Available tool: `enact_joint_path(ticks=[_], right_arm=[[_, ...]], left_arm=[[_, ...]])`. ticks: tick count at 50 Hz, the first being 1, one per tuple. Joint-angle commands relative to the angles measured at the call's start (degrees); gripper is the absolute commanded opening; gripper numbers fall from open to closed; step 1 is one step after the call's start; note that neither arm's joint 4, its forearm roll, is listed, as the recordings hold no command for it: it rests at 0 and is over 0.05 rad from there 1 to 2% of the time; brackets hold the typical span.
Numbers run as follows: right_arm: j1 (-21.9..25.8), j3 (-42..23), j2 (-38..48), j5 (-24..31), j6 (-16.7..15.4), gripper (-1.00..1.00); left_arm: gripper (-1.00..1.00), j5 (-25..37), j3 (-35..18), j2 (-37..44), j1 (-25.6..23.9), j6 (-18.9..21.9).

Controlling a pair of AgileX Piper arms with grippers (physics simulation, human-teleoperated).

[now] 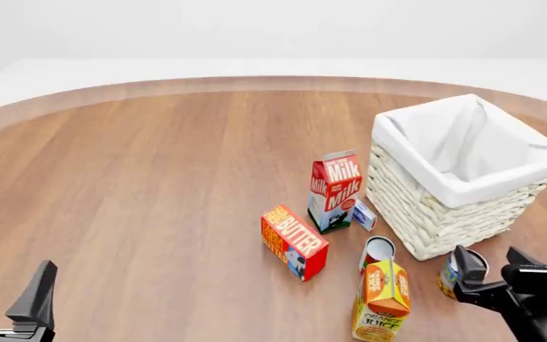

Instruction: Pick up the alphabet soup, and put it in the basket.

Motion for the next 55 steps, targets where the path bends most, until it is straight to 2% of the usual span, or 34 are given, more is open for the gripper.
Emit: enact_joint_path(ticks=[1, 20, 32, 55], right_arm=[[-0.25, 0.00, 3.85, -2.81, 0.05, 1.00], [-0.94, 0.00, 6.16, -4.28, -0.22, 1.00], [-0.66, 0.00, 11.08, -8.25, -0.46, 1.00], [-1.19, 0.00, 14.85, -11.46, -1.08, 1.00]], left_arm=[[1.00, 0.00, 0.00, 0.00, 0.00, 0.00], [1.00, 0.00, 0.00, 0.00, -0.01, 0.00], [1.00, 0.00, 0.00, 0.00, 0.00, 0.00], [1.00, 0.00, 0.00, -0.01, 0.00, 0.01]])
